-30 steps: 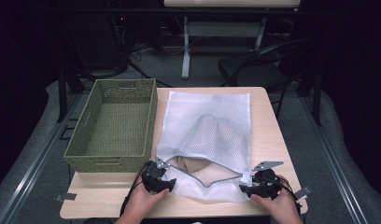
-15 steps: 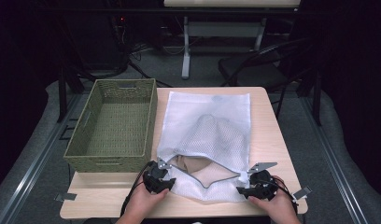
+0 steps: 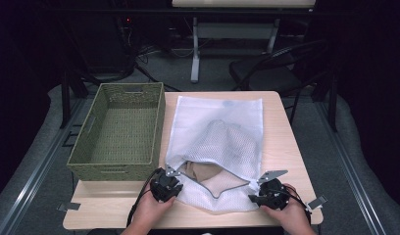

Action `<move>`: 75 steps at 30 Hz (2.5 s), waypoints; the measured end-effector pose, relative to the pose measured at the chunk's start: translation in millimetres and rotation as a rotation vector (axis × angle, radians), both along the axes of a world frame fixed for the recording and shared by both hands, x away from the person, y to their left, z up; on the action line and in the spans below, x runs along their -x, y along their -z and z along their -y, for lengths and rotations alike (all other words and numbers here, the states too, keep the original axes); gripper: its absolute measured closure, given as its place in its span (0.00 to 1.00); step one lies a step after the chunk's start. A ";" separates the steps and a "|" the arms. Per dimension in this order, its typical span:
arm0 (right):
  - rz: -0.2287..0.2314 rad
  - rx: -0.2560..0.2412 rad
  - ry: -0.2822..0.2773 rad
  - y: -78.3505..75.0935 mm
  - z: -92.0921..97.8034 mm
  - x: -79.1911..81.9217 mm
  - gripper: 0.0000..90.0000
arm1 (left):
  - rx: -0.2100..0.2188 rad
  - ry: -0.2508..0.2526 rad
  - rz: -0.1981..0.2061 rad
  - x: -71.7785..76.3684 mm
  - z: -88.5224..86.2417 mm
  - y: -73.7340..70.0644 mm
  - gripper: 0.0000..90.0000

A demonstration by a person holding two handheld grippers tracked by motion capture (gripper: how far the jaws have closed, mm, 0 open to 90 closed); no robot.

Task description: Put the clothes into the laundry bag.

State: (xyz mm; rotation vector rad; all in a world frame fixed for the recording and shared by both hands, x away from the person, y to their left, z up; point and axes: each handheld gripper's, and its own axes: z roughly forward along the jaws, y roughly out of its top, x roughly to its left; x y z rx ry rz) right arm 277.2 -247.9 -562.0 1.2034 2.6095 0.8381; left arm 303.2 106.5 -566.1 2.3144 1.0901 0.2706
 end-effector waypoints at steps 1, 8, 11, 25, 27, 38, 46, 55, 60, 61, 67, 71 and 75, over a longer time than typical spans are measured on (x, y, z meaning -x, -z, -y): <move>0.004 -0.003 -0.003 0.3 0.3 -0.3 0.79 | -0.001 0.005 0.001 -0.2 0.1 0.0 0.86; 0.009 0.002 -0.016 0.8 -0.4 -0.8 0.87 | 0.005 0.017 -0.004 -0.5 1.0 0.0 0.89; 0.002 0.018 -0.029 -0.3 -1.5 -0.9 0.90 | 0.009 0.018 -0.009 -0.9 1.0 0.0 0.90; 0.012 0.050 -0.053 -6.5 -1.9 0.5 0.98 | -0.008 0.047 -0.053 -3.0 1.5 -5.1 0.96; 0.021 0.060 -0.054 -8.1 -1.6 1.2 0.98 | -0.018 0.049 -0.045 -2.4 2.0 -8.4 0.97; 0.056 0.040 -0.029 -24.2 7.5 2.4 0.99 | 0.080 0.030 -0.052 -0.6 -10.4 -28.2 0.97; 0.048 -0.056 0.042 -36.0 20.1 2.8 0.99 | 0.139 0.027 -0.046 2.0 -17.9 -42.4 0.97; 0.034 -0.127 0.084 -48.4 30.3 0.3 0.99 | 0.145 0.027 -0.035 1.6 -21.2 -55.5 0.97; 0.008 -0.149 0.086 -53.2 34.6 -1.0 0.99 | 0.165 0.037 -0.040 0.1 -24.3 -64.5 0.97; 0.002 -0.156 0.088 -54.2 35.3 -1.1 0.99 | 0.172 0.035 -0.043 -0.2 -24.6 -65.7 0.97; -0.015 -0.165 0.094 -59.0 37.9 -2.8 0.99 | 0.164 0.044 -0.030 -1.5 -23.6 -73.5 0.97; -0.016 -0.160 0.088 -64.2 39.4 -4.7 0.99 | 0.162 0.052 -0.021 -2.7 -22.9 -80.6 0.97; -0.014 -0.162 0.077 -72.3 40.4 -7.1 0.99 | 0.173 0.051 -0.028 -5.6 -22.4 -87.6 0.97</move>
